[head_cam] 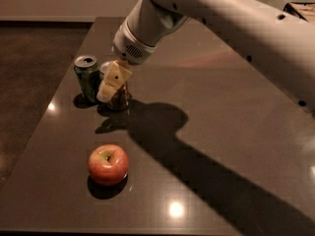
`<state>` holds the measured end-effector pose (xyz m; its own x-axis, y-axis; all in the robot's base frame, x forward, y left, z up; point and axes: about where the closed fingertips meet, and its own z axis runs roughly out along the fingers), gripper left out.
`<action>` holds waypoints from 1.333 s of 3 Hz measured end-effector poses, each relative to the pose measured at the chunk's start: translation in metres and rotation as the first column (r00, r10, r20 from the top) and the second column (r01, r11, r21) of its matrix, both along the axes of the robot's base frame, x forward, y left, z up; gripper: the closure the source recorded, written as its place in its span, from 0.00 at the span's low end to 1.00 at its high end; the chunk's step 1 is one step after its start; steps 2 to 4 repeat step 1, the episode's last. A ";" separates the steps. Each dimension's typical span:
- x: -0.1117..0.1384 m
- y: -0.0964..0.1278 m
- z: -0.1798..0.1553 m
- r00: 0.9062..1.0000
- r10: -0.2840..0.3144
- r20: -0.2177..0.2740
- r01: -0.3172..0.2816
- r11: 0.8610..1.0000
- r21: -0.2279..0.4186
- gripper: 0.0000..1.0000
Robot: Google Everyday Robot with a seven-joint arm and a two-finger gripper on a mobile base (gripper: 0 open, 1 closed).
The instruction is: Move orange can near green can
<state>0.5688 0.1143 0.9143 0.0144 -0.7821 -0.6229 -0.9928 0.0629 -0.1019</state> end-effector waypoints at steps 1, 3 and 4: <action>0.000 0.000 0.000 1.000 0.000 0.000 0.000 1.000 0.000 0.00; 0.000 0.000 0.000 1.000 0.000 0.000 0.000 1.000 0.000 0.00; 0.000 0.000 0.000 1.000 0.000 0.000 0.000 1.000 0.000 0.00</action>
Offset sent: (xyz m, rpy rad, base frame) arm 0.0000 0.0000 0.0000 0.0000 0.0000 0.0000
